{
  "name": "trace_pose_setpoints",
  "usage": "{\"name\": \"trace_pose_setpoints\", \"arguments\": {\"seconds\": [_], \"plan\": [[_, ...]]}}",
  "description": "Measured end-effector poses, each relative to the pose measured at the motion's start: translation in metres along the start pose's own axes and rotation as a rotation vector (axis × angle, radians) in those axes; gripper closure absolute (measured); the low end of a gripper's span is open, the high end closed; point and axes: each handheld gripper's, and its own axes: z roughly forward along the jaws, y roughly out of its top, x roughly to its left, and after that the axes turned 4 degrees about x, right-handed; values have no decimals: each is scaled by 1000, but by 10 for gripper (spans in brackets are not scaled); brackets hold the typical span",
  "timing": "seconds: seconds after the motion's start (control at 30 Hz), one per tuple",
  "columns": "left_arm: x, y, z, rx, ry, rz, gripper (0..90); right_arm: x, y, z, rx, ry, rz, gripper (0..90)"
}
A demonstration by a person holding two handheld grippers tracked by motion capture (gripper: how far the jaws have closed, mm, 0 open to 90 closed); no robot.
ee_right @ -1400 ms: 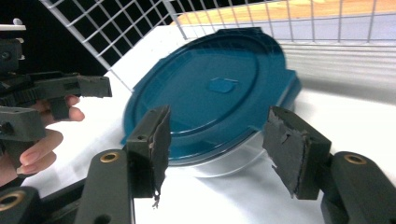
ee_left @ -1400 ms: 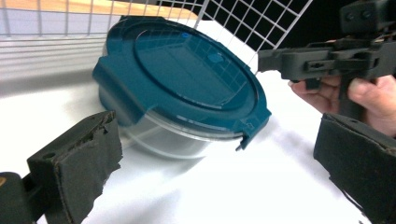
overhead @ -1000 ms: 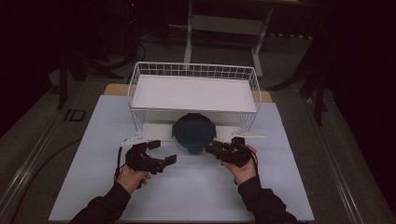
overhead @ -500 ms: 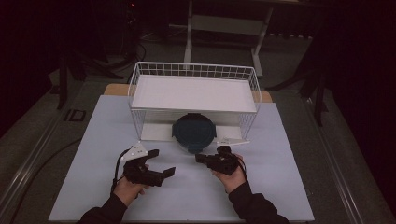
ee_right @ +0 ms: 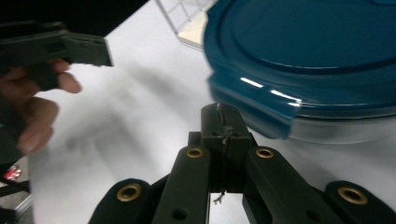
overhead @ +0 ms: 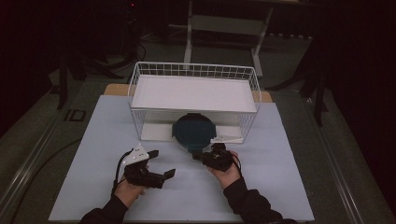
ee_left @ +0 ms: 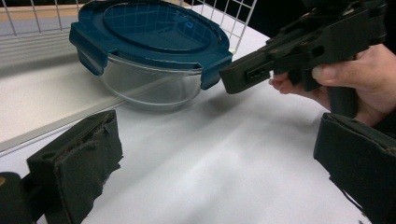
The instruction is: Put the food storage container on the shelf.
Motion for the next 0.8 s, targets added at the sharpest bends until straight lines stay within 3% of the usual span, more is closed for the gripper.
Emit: {"name": "trace_pose_setpoints", "arguments": {"seconds": [0.1, 0.8], "plan": [[0, -1, 0, -3, -3, 0, 12, -6, 1, 2, -6, 8, 15, 898], [1, -2, -1, -17, -9, -9, 12, -33, 28, 22, -23, -73, 37, 898]]}}
